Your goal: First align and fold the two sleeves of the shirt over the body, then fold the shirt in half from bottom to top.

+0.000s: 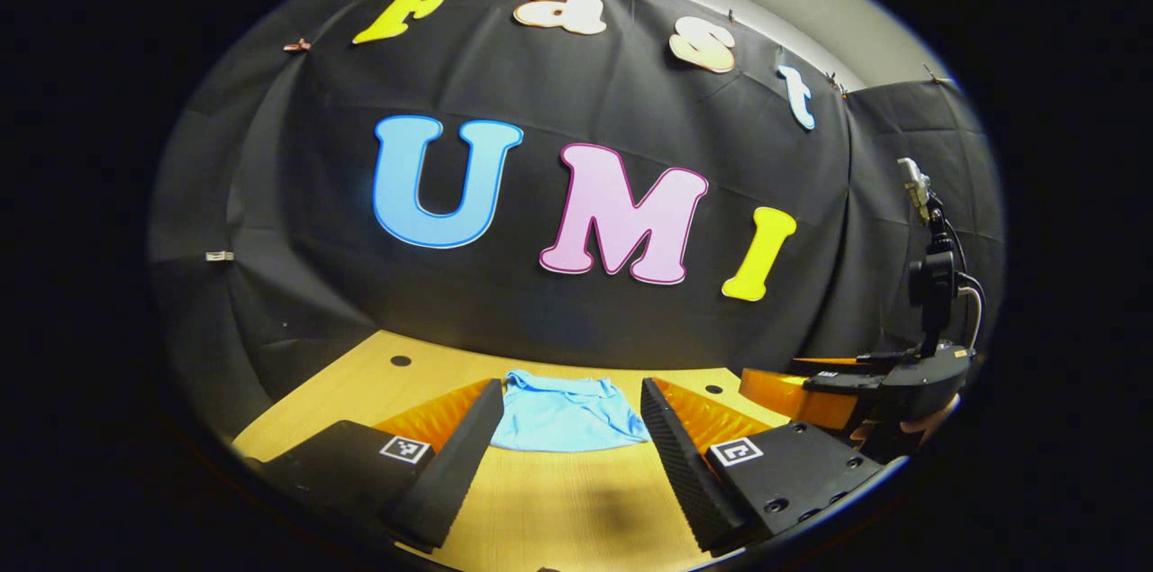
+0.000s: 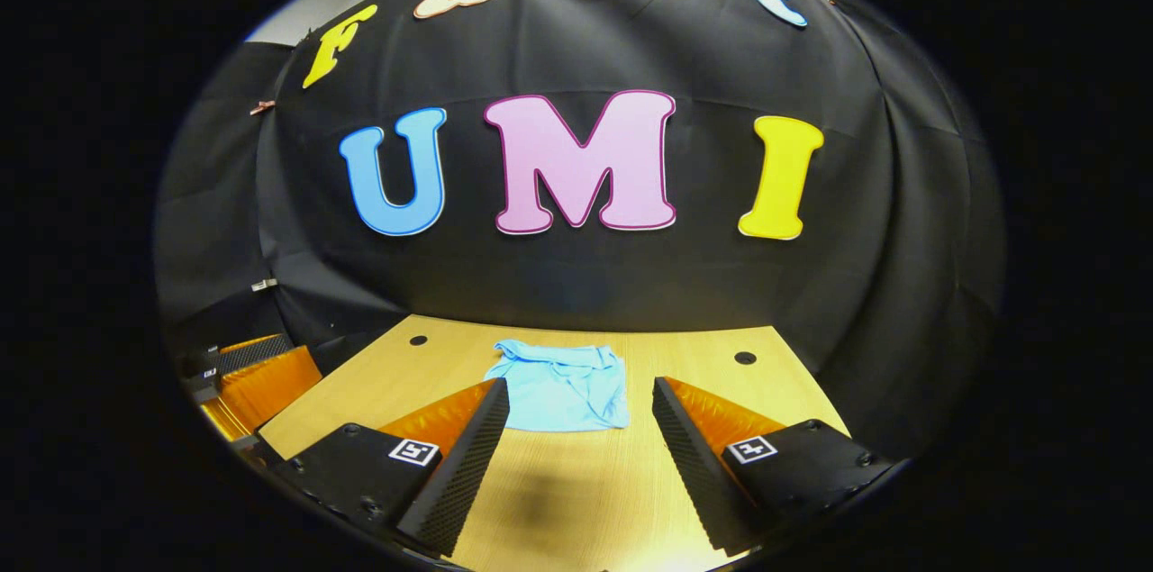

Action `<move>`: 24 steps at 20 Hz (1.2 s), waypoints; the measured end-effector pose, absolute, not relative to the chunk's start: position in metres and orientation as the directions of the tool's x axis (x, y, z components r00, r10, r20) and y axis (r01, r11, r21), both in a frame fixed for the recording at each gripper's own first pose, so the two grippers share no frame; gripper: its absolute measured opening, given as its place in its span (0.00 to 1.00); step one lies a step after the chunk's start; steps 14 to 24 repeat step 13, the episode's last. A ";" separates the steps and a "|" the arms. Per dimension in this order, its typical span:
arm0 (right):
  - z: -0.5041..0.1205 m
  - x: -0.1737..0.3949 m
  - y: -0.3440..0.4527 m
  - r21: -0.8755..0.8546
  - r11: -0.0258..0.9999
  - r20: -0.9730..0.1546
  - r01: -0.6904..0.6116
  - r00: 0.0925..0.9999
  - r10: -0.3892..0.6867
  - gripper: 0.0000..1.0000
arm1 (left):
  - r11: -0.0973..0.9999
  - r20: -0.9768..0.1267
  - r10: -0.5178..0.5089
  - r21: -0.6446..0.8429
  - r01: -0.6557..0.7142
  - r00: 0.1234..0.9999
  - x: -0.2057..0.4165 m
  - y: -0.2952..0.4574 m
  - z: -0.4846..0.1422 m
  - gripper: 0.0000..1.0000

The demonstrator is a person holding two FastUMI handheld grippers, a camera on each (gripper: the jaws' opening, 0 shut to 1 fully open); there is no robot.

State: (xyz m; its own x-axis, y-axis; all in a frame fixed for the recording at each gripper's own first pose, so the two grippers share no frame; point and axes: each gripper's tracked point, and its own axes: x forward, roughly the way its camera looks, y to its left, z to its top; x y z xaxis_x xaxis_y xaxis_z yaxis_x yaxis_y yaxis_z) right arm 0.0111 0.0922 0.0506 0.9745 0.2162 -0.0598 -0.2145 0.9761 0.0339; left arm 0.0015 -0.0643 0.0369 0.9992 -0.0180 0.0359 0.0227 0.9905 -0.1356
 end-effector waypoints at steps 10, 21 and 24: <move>0.063 -0.081 0.035 0.001 0.987 0.031 -0.162 0.986 0.161 0.99 | 0.988 0.079 0.034 -0.153 -0.021 0.996 -0.100 -0.055 0.031 0.97; 0.054 -0.094 0.021 0.009 0.989 0.039 -0.151 0.988 0.150 0.99 | 0.994 0.108 -0.008 -0.110 0.020 0.994 -0.122 -0.062 0.024 0.97; 0.054 -0.094 0.021 0.009 0.989 0.039 -0.151 0.988 0.150 0.99 | 0.994 0.108 -0.008 -0.110 0.020 0.994 -0.122 -0.062 0.024 0.97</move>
